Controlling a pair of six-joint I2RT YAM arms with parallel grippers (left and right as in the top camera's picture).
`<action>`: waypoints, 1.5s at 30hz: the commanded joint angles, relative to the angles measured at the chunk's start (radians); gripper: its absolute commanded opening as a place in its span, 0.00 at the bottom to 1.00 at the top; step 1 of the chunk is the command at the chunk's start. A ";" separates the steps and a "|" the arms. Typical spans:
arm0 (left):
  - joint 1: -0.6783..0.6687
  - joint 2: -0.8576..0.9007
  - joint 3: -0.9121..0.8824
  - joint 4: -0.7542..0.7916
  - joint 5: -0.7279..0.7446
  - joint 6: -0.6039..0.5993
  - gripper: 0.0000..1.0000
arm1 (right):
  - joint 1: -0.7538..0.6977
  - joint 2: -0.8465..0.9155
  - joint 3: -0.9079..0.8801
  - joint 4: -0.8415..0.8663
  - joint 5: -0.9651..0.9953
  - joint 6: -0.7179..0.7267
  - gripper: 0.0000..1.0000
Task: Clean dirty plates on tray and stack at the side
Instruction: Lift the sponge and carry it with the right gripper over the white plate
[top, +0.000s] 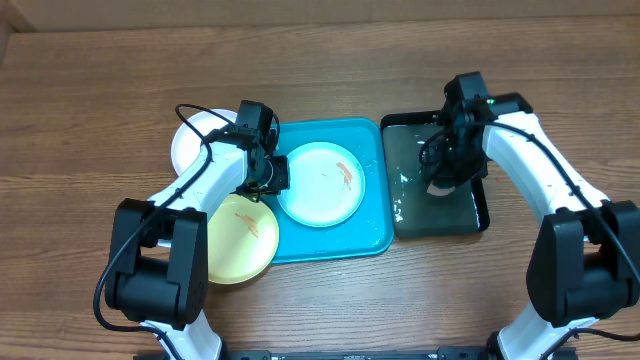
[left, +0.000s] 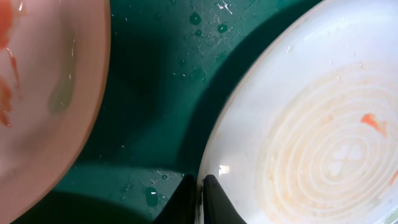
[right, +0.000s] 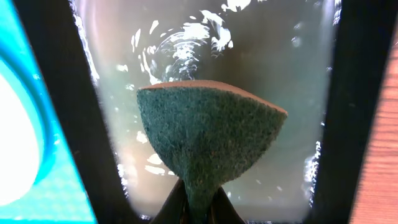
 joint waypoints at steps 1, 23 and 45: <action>0.000 0.019 0.021 0.000 0.008 0.019 0.06 | 0.004 -0.011 0.108 -0.041 0.004 0.004 0.04; 0.000 0.019 0.021 -0.002 0.008 0.015 0.04 | 0.018 -0.013 0.183 -0.075 -0.059 0.004 0.04; 0.000 0.019 0.021 -0.002 0.008 0.015 0.05 | 0.510 0.160 0.317 0.039 0.174 0.088 0.04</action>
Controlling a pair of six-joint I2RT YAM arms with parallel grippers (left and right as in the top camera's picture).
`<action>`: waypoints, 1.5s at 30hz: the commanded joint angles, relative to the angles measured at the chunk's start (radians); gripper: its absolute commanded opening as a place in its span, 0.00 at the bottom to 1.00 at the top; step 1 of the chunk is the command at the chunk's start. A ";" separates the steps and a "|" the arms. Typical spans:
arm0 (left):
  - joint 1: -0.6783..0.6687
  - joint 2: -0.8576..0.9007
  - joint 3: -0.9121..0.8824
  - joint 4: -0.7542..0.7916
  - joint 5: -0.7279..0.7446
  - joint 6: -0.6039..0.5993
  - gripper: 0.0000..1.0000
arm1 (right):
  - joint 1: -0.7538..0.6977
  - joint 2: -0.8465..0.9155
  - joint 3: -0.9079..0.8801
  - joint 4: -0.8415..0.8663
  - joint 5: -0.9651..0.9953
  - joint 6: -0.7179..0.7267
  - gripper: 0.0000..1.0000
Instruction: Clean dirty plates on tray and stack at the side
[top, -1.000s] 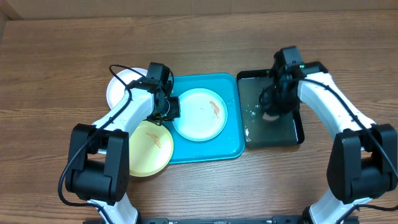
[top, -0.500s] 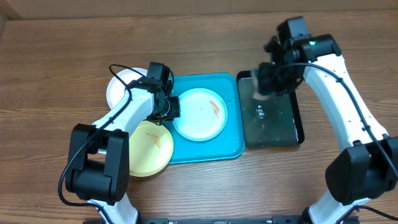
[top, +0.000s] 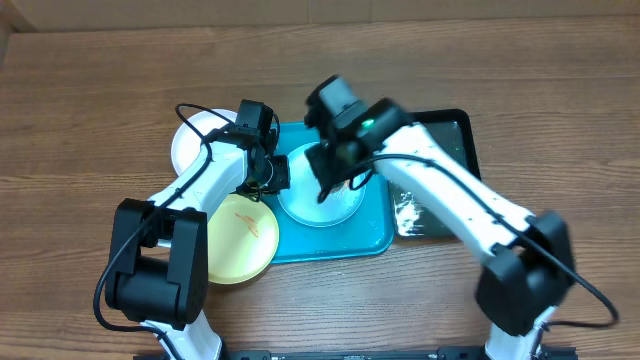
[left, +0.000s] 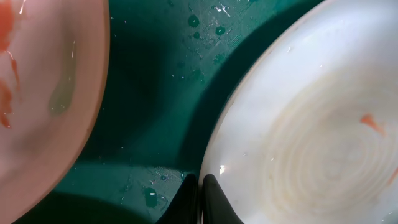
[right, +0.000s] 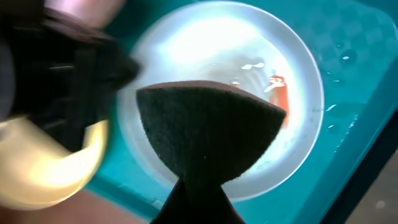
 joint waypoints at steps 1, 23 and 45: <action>0.000 0.019 0.018 -0.002 0.008 0.015 0.05 | 0.001 0.074 0.003 0.025 0.174 0.030 0.04; 0.000 0.019 0.018 -0.003 0.008 0.015 0.05 | -0.012 0.138 -0.085 0.150 0.328 0.074 0.04; 0.000 0.019 0.018 -0.003 0.008 0.015 0.04 | -0.100 0.097 -0.118 0.216 0.187 0.070 0.04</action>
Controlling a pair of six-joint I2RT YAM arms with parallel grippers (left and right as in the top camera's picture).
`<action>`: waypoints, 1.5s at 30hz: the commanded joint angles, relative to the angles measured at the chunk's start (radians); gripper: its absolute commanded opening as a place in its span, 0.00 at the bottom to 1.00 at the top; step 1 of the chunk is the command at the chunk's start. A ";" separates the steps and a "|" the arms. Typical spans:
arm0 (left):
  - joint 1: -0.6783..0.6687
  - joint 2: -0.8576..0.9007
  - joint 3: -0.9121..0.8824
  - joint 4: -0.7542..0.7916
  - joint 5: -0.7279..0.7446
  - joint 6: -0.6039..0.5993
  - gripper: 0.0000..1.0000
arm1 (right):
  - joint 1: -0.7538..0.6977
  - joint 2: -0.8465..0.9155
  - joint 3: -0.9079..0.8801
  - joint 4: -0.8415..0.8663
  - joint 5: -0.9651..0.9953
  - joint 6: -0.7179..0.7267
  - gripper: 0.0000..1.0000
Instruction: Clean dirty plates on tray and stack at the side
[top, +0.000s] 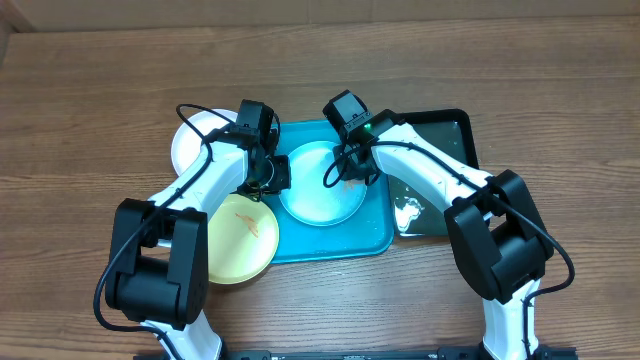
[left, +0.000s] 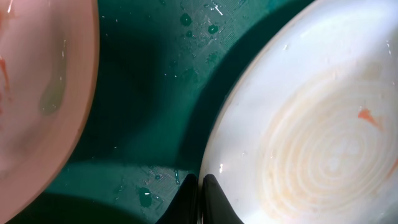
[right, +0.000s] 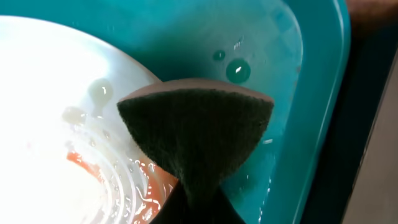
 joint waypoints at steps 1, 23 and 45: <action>0.000 0.019 0.018 -0.003 -0.003 0.015 0.05 | 0.002 -0.062 0.053 -0.035 -0.037 0.000 0.04; 0.000 0.019 0.018 -0.004 -0.003 0.015 0.04 | 0.012 -0.040 0.017 -0.011 -0.117 -0.026 0.04; 0.000 0.019 0.018 -0.004 -0.003 0.015 0.04 | 0.010 0.100 -0.047 0.052 -0.244 0.009 0.04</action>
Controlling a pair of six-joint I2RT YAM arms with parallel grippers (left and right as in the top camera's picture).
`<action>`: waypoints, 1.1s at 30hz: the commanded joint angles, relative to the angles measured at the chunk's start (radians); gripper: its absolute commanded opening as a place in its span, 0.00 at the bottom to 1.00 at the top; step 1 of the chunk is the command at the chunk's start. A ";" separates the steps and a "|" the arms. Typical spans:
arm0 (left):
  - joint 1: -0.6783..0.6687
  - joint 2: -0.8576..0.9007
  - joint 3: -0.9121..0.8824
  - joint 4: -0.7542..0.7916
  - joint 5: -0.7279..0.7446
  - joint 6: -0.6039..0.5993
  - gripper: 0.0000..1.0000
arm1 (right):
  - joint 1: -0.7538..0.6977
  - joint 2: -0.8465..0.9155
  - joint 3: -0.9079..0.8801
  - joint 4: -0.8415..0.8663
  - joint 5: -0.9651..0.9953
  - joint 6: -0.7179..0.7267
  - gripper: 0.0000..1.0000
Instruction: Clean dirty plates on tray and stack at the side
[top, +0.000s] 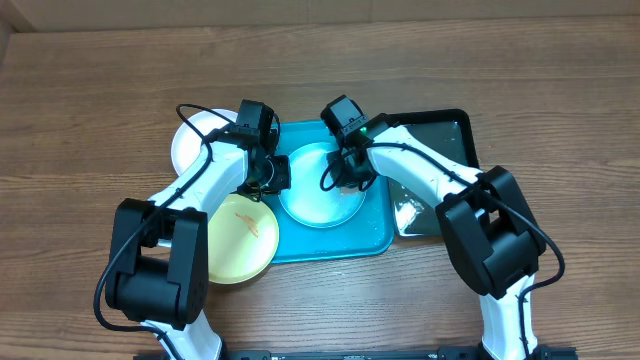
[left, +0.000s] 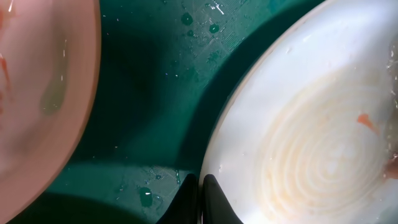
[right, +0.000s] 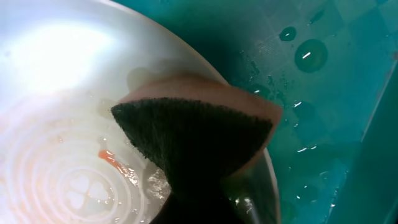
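Note:
A white plate (top: 318, 197) with a small orange smear lies on the teal tray (top: 375, 235). My left gripper (left: 200, 186) is shut on the white plate's (left: 311, 130) left rim, pinning it. My right gripper (top: 345, 172) is shut on a dark green sponge (right: 193, 137), pressed onto the plate's (right: 56, 93) right part, next to a wet orange streak (right: 107, 155). A yellow plate (top: 240, 238) with orange stains sits at the tray's left front edge. Another white plate (top: 192, 140) lies on the table left of the tray.
A black basin of water (top: 440, 190) stands right of the teal tray. Water drops lie on the tray floor (right: 308, 59). Bare wooden table (top: 90, 90) surrounds everything.
The sponge has shifted from the plate's right rim further onto the plate, now pressed down on it. Less of the orange smear shows. The left gripper holds the rim unchanged.
The right gripper first held the sponge over the black water basin while the left gripper pinched the white plate's rim. Then the sponge hung above the plate on the tray. Then it was at the plate's right rim, and now it presses on the plate.

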 joint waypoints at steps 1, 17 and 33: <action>0.000 0.019 0.018 -0.003 -0.003 0.015 0.04 | 0.004 0.061 -0.037 0.015 -0.127 0.010 0.04; 0.000 0.019 0.018 -0.003 0.000 0.015 0.04 | 0.025 0.060 -0.013 0.045 -0.485 -0.051 0.04; 0.000 0.019 0.018 -0.003 0.001 0.015 0.04 | -0.085 -0.026 0.145 -0.140 -0.408 -0.135 0.04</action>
